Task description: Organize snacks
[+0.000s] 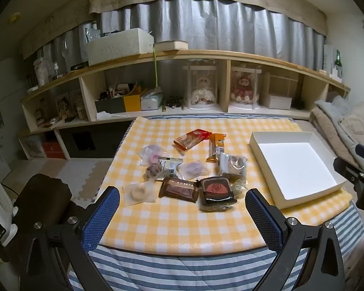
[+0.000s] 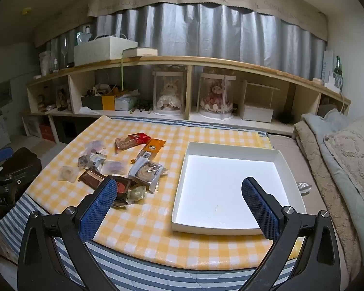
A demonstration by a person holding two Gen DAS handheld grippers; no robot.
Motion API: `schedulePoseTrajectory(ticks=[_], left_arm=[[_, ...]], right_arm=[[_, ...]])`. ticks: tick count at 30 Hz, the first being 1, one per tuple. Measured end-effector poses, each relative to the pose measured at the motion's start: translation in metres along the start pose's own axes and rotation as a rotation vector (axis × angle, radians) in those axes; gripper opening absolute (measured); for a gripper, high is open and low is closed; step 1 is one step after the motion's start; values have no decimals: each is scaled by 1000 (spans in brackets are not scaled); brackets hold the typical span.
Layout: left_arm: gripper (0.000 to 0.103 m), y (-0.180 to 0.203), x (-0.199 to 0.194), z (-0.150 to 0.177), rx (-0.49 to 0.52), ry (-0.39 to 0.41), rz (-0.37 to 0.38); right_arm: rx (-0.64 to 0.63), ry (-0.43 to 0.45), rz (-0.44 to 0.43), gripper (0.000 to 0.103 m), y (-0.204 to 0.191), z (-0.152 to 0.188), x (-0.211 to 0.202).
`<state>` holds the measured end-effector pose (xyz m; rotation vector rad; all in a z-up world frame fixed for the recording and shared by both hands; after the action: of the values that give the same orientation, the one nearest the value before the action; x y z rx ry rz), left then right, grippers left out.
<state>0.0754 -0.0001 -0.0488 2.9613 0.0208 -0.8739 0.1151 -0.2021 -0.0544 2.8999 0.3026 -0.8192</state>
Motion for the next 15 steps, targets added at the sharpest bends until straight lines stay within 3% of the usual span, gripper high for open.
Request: schedulePoseTrajectory(ticks=[15], left_arm=[[103, 0, 0, 0, 0, -3, -2]], right_arm=[[-2, -9, -1, 103, -1, 2, 1]])
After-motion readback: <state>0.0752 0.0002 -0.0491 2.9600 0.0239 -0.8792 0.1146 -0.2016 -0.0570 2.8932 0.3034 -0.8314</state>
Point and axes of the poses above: each gripper's, at about its wrist camera, not at the fingertips, and x roughly the way its jaws point, y to its right, z to its underside, the point moved 9 cm from there along x, roughly the way its jaws point, and after that the axes turned 5 degrees about -x, right-handed, at the moved point
